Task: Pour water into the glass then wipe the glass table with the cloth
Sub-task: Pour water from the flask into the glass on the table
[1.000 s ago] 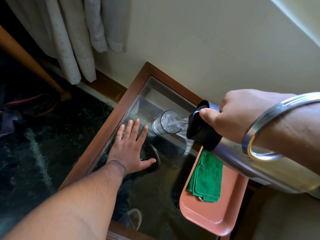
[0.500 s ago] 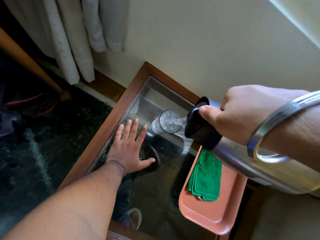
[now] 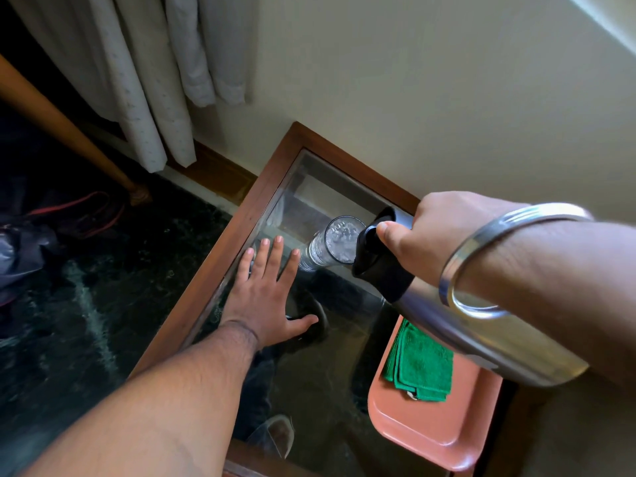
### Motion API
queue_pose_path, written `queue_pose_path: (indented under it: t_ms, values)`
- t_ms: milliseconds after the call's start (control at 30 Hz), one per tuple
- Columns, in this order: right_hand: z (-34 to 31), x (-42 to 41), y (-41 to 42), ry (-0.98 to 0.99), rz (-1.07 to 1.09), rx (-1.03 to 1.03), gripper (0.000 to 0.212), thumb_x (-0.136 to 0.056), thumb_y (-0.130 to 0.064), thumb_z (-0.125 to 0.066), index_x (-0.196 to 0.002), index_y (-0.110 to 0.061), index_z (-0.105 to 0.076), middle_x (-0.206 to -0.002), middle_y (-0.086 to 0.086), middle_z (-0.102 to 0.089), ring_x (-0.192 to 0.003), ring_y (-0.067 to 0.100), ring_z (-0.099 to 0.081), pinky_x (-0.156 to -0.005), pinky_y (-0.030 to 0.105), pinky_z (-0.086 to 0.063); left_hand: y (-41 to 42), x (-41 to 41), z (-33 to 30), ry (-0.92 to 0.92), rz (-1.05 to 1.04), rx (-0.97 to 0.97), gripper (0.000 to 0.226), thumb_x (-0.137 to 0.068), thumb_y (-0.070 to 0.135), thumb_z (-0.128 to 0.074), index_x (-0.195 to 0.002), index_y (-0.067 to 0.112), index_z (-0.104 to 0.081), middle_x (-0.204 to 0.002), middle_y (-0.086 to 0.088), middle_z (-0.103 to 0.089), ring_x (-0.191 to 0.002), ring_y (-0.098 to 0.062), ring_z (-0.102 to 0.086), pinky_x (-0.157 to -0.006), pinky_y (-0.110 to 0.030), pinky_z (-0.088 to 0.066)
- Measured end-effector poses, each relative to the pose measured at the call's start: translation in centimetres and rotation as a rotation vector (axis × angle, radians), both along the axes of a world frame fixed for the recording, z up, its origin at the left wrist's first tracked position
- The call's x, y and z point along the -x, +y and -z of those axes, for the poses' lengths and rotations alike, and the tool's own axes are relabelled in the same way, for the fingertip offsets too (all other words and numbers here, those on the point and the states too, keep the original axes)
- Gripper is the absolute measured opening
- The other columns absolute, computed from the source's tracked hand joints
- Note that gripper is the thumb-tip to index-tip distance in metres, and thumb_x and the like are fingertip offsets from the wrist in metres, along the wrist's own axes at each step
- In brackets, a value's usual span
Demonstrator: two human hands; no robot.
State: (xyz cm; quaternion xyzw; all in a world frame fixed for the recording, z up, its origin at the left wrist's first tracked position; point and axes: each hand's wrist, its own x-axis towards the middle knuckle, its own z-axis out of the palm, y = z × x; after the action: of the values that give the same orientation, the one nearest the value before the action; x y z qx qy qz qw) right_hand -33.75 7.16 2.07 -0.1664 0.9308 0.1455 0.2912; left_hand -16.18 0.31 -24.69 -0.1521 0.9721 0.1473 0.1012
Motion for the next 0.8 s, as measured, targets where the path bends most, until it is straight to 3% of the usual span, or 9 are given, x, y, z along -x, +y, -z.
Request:
queue_pose_path:
  t_ms: [267,433,567,700,800]
  values:
    - [0.7,0.2,0.3,0.005,0.025,0.072,0.054,-0.091,-0.055,-0.039,-0.078,-0.006,-0.059,-0.082,0.017,-0.062,-0.074,0.033,-0.057,-0.071,0.034,-0.045,0.0,0.0,0.1,0.002,0.001,0.001,0.122,-0.069,0.095,-0.025,-0.160,0.017,0.002,-0.166,-0.022,0.004,-0.153,-0.041,0.002,-0.122,-0.059,-0.004]
    - [-0.8,-1.1,1.6,0.037,0.090,0.199,0.067,-0.089,-0.064,-0.031,-0.056,-0.009,-0.050,-0.059,0.011,-0.055,-0.053,0.024,-0.050,-0.050,0.029,-0.031,0.0,-0.1,0.2,0.013,0.004,0.014,0.122,-0.071,0.096,-0.024,-0.159,0.017,0.003,-0.166,-0.021,0.006,-0.153,-0.041,0.003,-0.122,-0.060,-0.006]
    - [-0.8,-2.8,3.9,-0.022,0.264,0.325,0.086,-0.074,-0.081,-0.018,-0.065,-0.010,-0.066,-0.069,0.013,-0.069,-0.067,0.030,-0.063,-0.065,0.036,-0.048,0.0,-0.1,0.4,0.010,0.007,0.045,0.123,-0.071,0.096,-0.023,-0.160,0.015,0.004,-0.166,-0.023,0.008,-0.153,-0.041,0.007,-0.122,-0.060,-0.005]
    - [0.4,-7.1,6.9,-0.032,0.470,0.503,0.108,-0.056,-0.096,-0.008,-0.064,-0.004,-0.065,-0.058,0.012,-0.065,-0.062,0.032,-0.063,-0.064,0.043,-0.051,0.2,-0.1,0.6,0.023,0.005,0.051,0.120,-0.073,0.095,-0.025,-0.160,0.016,0.000,-0.167,-0.023,0.003,-0.153,-0.041,0.004,-0.121,-0.061,-0.007]
    - [2.0,-11.8,9.4,-0.019,0.677,0.699,0.106,-0.047,-0.100,-0.001,-0.087,-0.021,-0.059,-0.063,0.017,-0.067,-0.062,0.035,-0.065,-0.063,0.053,-0.057,0.1,0.0,0.3,-0.057,-0.004,0.034,0.117,-0.073,0.094,-0.019,-0.159,0.021,0.008,-0.166,-0.020,0.013,-0.152,-0.038,0.015,-0.122,-0.058,0.003]
